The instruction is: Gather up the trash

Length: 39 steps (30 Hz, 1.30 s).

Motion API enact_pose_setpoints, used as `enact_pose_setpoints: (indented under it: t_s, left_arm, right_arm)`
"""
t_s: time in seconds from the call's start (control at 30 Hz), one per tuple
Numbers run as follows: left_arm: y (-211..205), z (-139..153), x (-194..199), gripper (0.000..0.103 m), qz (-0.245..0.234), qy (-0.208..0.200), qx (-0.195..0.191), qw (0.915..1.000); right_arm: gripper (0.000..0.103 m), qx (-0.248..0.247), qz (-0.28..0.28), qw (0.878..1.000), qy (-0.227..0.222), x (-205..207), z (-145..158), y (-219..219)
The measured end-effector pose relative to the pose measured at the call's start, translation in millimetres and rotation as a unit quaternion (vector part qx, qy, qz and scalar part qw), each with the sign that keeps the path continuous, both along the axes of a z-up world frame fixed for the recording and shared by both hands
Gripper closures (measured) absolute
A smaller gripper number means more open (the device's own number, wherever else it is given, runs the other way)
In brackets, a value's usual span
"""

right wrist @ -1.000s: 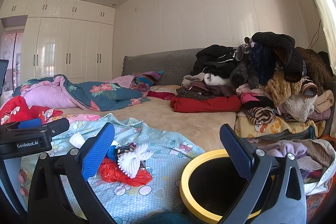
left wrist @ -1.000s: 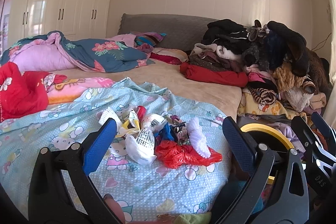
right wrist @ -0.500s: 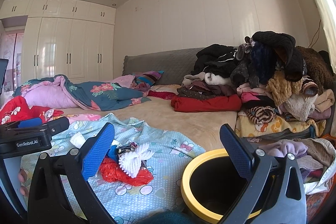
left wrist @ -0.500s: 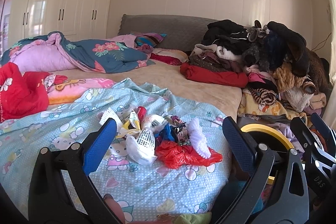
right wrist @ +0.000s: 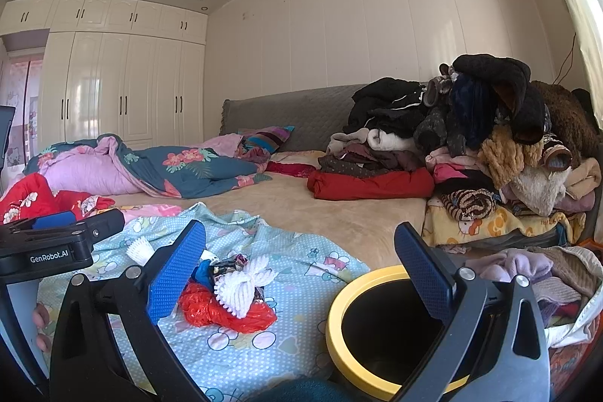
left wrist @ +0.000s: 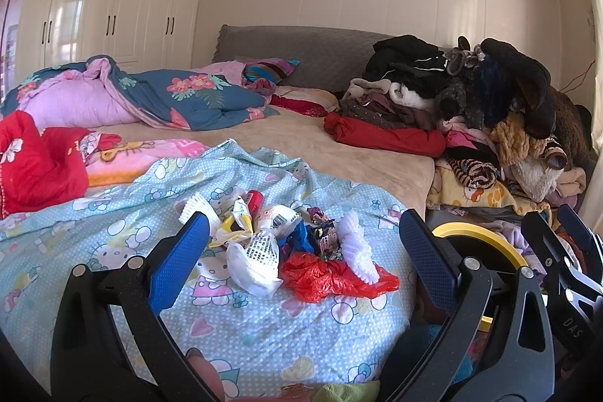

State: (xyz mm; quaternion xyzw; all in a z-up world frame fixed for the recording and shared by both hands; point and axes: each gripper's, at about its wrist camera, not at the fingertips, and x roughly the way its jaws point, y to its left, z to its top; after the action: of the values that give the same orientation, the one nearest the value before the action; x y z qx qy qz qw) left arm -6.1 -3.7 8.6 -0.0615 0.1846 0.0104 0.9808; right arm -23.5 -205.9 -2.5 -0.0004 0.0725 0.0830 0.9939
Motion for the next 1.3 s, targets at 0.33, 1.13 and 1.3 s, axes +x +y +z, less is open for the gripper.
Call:
enact_pose_setpoints:
  t_s: [0.33,1.13,1.3]
  left_arm:
    - [-1,0,0,0.011,0.001,0.001,0.0,1.0]
    - [65,-11,13,0.011,0.087,0.013,-0.028,0.9957]
    - [91,-16,20,0.011,0.11,0.023,-0.041,0.9928]
  right_arm:
    - [0.005,0.002,0.008,1.0,0.004,0,-7,8]
    - [0.005,-0.026,0.118,0.99,0.074,39,-12,59]
    - [0.005,-0.038,0.137,0.986,0.084,50,-17,74]
